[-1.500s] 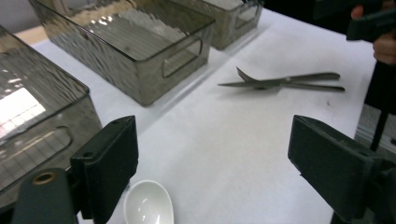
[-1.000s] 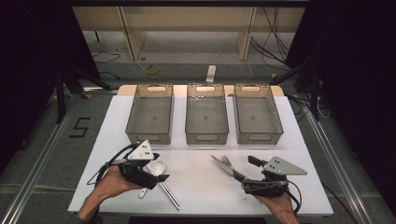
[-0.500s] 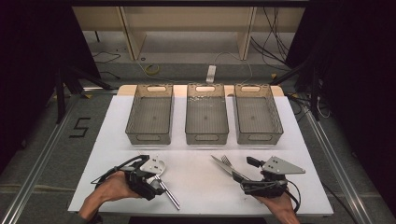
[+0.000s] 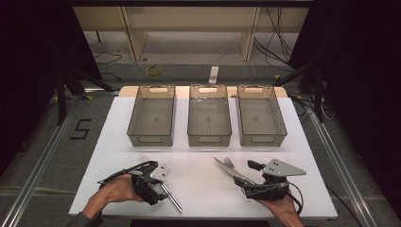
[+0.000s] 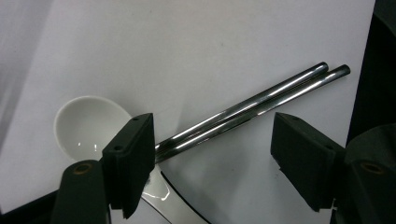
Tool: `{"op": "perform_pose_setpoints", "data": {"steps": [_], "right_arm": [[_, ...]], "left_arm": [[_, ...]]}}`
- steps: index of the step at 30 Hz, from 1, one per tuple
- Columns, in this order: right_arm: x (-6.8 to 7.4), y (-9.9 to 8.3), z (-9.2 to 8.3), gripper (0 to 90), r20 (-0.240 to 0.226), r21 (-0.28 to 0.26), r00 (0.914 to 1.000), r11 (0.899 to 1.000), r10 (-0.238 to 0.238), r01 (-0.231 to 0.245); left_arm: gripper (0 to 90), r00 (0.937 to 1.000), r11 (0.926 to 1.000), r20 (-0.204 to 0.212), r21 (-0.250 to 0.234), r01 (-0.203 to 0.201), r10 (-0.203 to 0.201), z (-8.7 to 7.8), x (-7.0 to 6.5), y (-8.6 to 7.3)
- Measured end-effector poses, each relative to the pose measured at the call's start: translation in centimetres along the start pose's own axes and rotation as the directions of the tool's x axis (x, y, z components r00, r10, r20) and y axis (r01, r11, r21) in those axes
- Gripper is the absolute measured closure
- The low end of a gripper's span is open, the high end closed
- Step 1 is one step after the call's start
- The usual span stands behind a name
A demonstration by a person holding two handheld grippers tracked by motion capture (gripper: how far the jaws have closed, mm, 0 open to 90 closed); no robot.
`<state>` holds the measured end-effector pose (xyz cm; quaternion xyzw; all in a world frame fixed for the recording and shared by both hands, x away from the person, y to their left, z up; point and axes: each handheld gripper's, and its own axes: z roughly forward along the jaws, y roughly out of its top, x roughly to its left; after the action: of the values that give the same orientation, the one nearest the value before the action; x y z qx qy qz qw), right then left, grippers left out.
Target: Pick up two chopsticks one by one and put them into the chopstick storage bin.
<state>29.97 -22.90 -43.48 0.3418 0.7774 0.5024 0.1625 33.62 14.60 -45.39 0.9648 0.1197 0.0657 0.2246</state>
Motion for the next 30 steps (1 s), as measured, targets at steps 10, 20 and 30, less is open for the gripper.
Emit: {"op": "perform_pose_setpoints", "data": {"steps": [10,20,30], "right_arm": [[0.04,0.0,-0.03,24.6,-0.003,-0.002,1.0,1.0,-0.003,0.003],[0.08,0.04,-0.16,25.0,-0.011,-0.015,0.9999,1.0,-0.005,0.004],[0.13,0.07,-0.17,25.3,-0.015,-0.017,0.9999,1.0,-0.006,0.005]], "left_arm": [[35.3,0.9987,0.9979,0.008,0.04,-0.052,0.051,0.55,-0.08,-0.05],[40.6,0.9951,0.9935,0.001,0.058,-0.098,0.098,0.64,-0.25,0.16],[45.1,0.9929,0.9889,-0.006,0.09,-0.118,0.119,0.78,-0.21,0.05]]}}
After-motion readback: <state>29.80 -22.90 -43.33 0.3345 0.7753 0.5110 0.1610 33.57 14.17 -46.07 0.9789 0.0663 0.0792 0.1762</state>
